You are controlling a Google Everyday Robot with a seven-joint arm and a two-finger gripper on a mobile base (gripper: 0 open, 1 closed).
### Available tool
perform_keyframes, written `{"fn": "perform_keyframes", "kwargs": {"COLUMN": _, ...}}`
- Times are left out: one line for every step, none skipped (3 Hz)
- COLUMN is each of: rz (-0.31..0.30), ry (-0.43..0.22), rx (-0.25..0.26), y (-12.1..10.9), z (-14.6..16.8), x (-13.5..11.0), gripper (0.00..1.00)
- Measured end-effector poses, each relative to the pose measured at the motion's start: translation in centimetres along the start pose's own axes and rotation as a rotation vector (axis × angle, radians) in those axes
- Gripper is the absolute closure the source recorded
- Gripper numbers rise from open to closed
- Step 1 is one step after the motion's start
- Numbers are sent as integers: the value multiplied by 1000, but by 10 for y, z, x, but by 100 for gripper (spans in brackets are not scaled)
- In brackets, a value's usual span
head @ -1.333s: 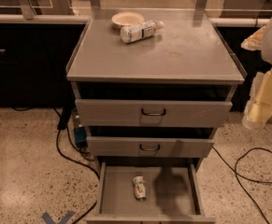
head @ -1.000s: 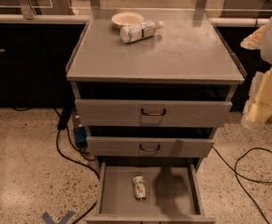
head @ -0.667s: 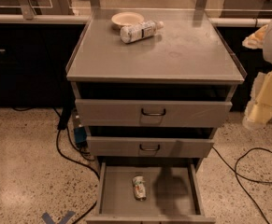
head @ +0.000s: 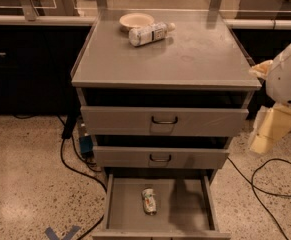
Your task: Pick 7up can from bottom drawer and place on counter
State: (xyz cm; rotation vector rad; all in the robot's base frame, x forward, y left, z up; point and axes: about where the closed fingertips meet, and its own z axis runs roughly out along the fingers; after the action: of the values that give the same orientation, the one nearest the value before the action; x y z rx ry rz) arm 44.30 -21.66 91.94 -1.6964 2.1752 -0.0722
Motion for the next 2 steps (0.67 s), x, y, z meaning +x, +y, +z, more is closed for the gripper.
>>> {"fn": "perform_keyframes", "kwargs": {"rz": -8, "ry": -35, "rx": -16, "y": 5, "z": 49, "x": 10, "gripper": 0}}
{"fn": "perform_keyframes", "kwargs": {"rz": -18, "ry": -63, "rx": -42, "y": 10, "z": 98, "x": 19, "gripper": 0}}
